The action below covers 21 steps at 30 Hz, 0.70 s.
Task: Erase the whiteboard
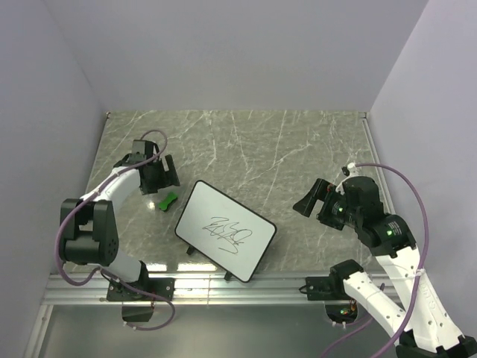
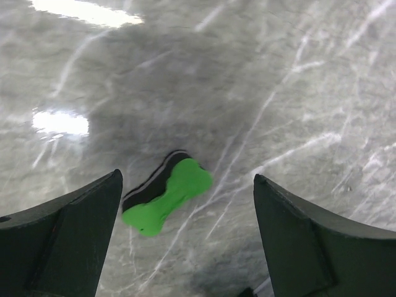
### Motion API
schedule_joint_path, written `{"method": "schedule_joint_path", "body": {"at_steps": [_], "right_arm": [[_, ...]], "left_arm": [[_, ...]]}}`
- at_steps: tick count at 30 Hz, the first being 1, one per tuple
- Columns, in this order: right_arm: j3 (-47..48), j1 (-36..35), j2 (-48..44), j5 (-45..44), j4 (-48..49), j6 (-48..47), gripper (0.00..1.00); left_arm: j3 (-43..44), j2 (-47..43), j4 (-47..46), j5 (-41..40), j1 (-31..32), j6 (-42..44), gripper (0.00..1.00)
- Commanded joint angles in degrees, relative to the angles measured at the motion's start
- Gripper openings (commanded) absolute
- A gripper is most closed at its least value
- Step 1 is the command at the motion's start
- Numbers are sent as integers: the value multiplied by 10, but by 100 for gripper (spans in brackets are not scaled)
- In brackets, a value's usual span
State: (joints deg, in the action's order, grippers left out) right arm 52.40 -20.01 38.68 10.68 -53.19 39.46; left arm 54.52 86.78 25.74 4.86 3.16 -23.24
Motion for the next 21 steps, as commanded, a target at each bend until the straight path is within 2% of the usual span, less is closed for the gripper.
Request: {"method": "schedule_joint_path", "body": {"at_steps": [1, 5, 7, 14, 18, 20, 21], "right_arm": [[24, 1, -4, -28, -37, -9, 100], [21, 1, -1, -41, -40, -11, 100], [19, 1, 3, -43, -39, -11, 100], [24, 1, 29, -35, -19, -23, 100], [45, 1, 33, 83, 28, -64, 100], [66, 1, 38, 112, 55, -84, 100], [78, 1, 42, 143, 62, -91, 100]], "left_arm": [[27, 13, -12, 29, 11, 41, 90], [7, 9, -18, 51, 13, 41, 86], [-5, 9, -10, 51, 17, 37, 81], [-42, 15, 19, -2, 36, 12, 77], [-38, 36, 26, -8, 37, 6, 72], [-34, 45, 28, -13, 37, 6, 71], [-31, 51, 30, -13, 37, 7, 67]]}}
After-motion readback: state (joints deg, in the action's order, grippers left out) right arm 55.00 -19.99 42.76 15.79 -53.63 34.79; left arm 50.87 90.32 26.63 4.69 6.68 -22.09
